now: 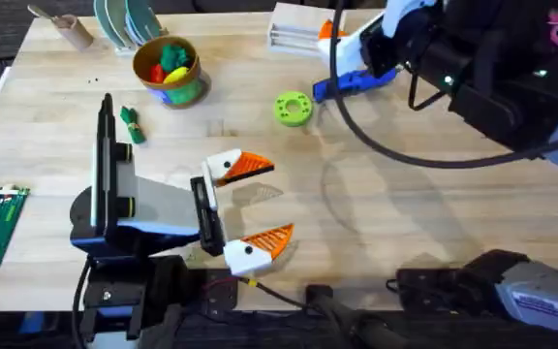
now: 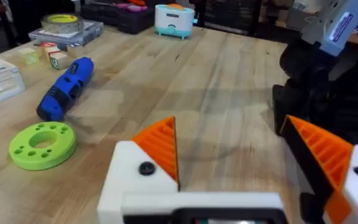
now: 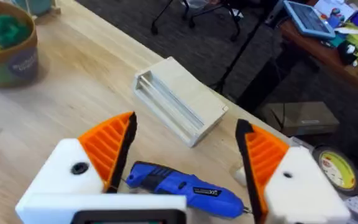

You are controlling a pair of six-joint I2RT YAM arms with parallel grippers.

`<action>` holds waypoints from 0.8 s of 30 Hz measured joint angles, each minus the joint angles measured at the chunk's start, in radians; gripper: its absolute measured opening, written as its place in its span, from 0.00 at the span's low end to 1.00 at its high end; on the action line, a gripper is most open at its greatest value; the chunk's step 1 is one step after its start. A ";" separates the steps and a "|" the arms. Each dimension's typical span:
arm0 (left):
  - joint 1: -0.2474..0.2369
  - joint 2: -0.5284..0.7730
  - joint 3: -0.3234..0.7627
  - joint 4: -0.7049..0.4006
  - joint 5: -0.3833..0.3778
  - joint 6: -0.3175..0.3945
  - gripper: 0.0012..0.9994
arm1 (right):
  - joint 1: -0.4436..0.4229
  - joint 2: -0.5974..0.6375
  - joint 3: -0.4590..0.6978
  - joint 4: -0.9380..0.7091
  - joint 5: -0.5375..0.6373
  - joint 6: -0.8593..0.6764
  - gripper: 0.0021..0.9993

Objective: Pick up the gripper from the table and insert it into the empty holder that is missing its gripper. Then pick up a screw, insert it into the mounting hole, and use the screwdriver to tighten it. Finally, clean up the table by picking up the vegetable and placing it into the bucket.

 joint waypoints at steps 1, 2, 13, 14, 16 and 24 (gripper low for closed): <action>0.000 0.000 0.000 0.000 0.000 0.000 0.99 | 0.000 -0.004 0.000 0.000 0.000 0.020 0.99; 0.000 0.000 0.000 0.000 0.000 0.000 0.99 | 0.000 -0.006 0.000 0.000 0.000 0.035 0.99; 0.000 0.000 0.156 -0.062 -0.260 -0.199 0.99 | 0.034 -0.008 0.000 -0.003 -0.002 0.099 0.99; 0.000 0.000 0.197 -0.117 -0.305 -0.208 0.99 | 0.034 -0.008 0.000 -0.003 -0.002 0.099 0.99; 0.000 0.002 0.289 -0.261 -0.407 -0.218 0.99 | 0.034 -0.008 0.000 -0.003 -0.003 0.100 0.99; 0.000 0.200 0.655 -0.660 -0.771 -0.236 0.99 | 0.034 -0.008 0.000 -0.003 -0.003 0.103 0.99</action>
